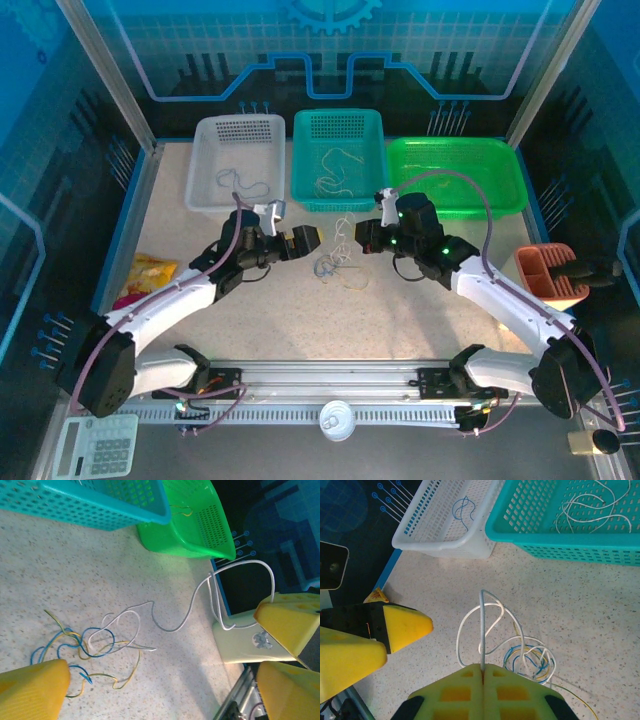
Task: Untangle the cables
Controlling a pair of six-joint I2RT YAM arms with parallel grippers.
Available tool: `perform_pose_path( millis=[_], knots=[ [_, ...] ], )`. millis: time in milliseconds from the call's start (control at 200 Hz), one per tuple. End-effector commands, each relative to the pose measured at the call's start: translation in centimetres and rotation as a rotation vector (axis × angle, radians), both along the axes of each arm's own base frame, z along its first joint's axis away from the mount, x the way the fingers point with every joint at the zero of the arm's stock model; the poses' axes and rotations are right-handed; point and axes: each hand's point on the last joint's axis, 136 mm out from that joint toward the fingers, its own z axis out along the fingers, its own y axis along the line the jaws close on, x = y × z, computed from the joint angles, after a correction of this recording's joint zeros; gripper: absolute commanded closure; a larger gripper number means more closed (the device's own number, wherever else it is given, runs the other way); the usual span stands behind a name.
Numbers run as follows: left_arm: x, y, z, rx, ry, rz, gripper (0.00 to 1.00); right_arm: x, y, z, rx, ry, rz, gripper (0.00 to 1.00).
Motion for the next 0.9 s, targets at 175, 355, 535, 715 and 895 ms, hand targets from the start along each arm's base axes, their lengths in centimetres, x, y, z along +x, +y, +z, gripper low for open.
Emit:
perform_pose_path(
  millis=[175,355,535,715,895],
  knots=[
    [-0.6,-2.5,3.1,-0.139,-0.052,-0.086,0.32,-0.5,0.7,0.2,0.022,0.001,0.025,1.0],
    [-0.5,-3.6,2.9,-0.138,-0.045,-0.105,0.45,-0.6,1.4,0.1,0.033,0.004,0.047,1.0],
    [-0.1,-4.4,2.7,-0.147,-0.038,-0.113,0.5,-0.8,1.9,-0.4,0.029,0.014,0.066,1.0],
    [0.1,-4.8,2.6,-0.144,-0.04,-0.115,0.54,-0.9,2.2,-0.3,0.033,0.011,0.076,1.0],
    [0.2,-4.9,2.3,-0.144,-0.038,-0.115,0.55,-1.0,2.4,-0.2,0.038,0.01,0.081,1.0]
  ],
)
